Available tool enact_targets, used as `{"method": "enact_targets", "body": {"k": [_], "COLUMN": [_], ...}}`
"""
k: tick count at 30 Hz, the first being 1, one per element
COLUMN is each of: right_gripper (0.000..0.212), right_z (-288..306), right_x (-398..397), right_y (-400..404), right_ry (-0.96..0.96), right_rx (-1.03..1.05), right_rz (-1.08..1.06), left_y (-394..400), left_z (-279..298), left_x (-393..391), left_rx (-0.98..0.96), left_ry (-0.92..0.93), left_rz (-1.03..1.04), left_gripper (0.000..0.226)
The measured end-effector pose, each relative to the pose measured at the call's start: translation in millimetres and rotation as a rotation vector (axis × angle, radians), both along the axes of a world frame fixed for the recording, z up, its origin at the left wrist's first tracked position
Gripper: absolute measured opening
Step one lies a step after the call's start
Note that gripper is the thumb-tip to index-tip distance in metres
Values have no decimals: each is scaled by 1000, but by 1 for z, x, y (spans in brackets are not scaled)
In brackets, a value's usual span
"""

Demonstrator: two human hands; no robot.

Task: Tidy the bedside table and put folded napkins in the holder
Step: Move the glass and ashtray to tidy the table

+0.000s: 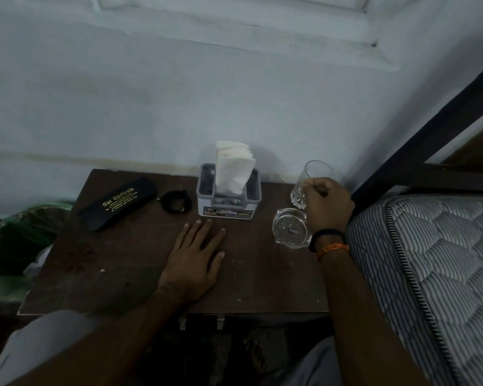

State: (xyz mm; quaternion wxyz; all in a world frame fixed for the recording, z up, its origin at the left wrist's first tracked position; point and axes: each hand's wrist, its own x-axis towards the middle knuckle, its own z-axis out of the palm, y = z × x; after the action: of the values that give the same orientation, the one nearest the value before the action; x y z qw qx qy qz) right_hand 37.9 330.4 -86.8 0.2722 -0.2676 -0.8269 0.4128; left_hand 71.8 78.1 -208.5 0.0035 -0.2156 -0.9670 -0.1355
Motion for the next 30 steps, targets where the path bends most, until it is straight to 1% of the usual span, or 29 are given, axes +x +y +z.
{"method": "enact_targets", "body": {"k": [9, 11, 13, 16, 20, 23, 25, 26, 28, 30], "right_gripper": [1, 10, 25, 64, 113, 133, 137, 135, 126, 113], "right_z": [-14, -13, -15, -20, -33, -46, -54, -55, -56, -60], "right_x": [-2, -5, -8, -16, -34, -46, -50, -50, -51, -53], "right_y": [7, 9, 10, 14, 23, 23, 25, 25, 26, 31], "right_ry": [67, 127, 196, 224, 100, 54, 44, 46, 46, 28], "right_rx": [-76, -114, -140, -154, -158, -213, -223, -222, -201, -166], "right_rz": [-167, -230, -262, -249, -157, -55, -32, -28, -32, -41], "left_y": [1, 1, 1, 2, 1, 1, 1, 1, 1, 1], "left_z": [0, 0, 0, -1, -2, -2, -2, -3, -3, -3], "left_x": [0, 0, -1, -2, -2, -2, -2, -2, -2, -3], "left_rx": [-6, -8, -14, -28, -38, -24, -22, -21, -19, -11], "left_ry": [19, 24, 21, 22, 22, 19, 22, 24, 22, 16], "left_rz": [17, 20, 20, 21, 18, 16, 16, 18, 20, 18], "left_gripper": [57, 57, 58, 60, 62, 63, 63, 63, 64, 64]}}
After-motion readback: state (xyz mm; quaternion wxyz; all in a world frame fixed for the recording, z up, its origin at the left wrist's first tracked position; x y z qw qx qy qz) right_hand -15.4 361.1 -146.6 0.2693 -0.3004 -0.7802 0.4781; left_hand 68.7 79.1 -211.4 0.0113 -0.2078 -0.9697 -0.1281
